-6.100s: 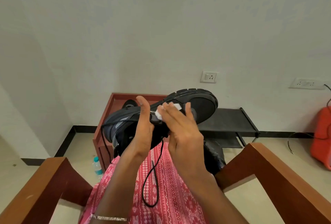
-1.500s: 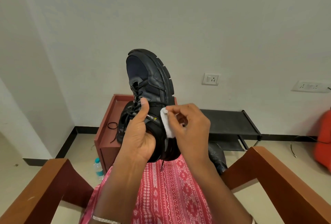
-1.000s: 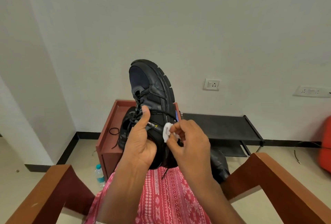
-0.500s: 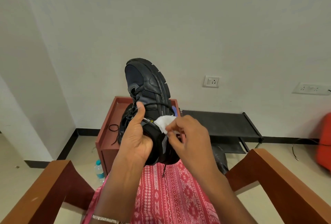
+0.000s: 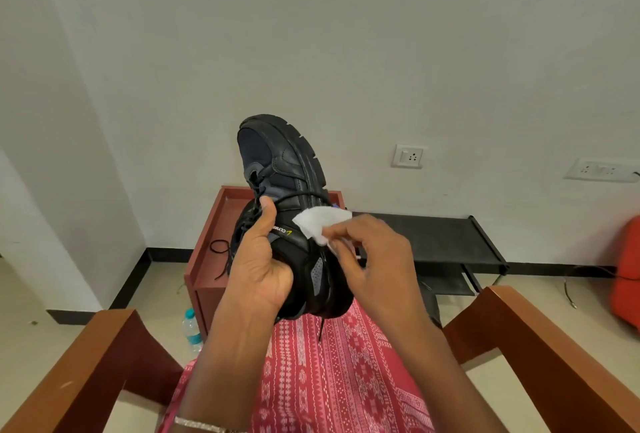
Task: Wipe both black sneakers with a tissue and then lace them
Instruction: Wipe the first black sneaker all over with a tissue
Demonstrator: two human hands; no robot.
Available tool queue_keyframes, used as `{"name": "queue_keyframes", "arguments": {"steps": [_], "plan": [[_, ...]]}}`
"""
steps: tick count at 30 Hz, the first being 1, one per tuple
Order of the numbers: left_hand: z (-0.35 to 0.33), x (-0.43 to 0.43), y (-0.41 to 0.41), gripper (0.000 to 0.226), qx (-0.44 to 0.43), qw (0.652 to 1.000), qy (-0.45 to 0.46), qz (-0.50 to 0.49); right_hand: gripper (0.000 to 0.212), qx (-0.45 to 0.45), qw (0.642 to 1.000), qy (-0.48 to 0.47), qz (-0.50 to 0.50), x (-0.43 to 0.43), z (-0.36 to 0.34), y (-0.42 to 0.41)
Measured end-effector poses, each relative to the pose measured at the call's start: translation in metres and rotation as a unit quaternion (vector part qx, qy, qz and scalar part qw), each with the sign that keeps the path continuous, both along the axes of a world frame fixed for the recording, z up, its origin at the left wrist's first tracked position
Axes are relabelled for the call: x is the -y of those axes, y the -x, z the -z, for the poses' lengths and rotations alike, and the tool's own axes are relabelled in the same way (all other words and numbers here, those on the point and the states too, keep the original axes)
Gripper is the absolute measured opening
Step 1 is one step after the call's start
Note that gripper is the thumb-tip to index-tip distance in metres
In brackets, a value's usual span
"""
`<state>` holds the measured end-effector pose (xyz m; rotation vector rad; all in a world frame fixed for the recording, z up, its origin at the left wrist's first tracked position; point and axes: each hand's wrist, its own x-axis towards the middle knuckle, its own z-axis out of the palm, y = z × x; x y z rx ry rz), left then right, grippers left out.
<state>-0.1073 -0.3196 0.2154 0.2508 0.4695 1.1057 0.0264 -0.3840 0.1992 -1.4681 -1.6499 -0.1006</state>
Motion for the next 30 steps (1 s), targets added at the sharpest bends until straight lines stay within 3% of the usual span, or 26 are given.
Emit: {"name": "queue_keyframes", "arguments": {"steps": [4,8,13,21,27,30], "plan": [[0.001,-0.004,0.003,0.051,-0.007,0.999,-0.011,-0.036,0.018,0.009,0.999,0.044,-0.004,0.021,0.011,-0.003],[0.000,-0.001,0.001,0.045,0.008,1.000,0.002,0.010,0.033,0.021,1.000,0.002,-0.011,0.004,-0.003,-0.004],[-0.001,0.006,-0.004,0.052,0.042,0.998,0.012,0.041,0.026,-0.003,0.998,-0.036,-0.044,-0.016,-0.009,-0.004],[0.002,-0.004,0.004,0.040,0.033,0.999,0.011,-0.010,0.036,0.068,0.997,-0.036,-0.010,0.027,0.037,0.006],[0.003,-0.002,0.001,0.054,0.032,0.999,0.019,0.026,0.029,0.000,0.997,-0.073,-0.024,-0.003,0.017,0.005],[0.004,0.003,-0.004,0.057,0.072,0.996,0.022,0.053,0.030,-0.047,0.995,-0.080,-0.029,-0.024,0.006,0.007]]}}
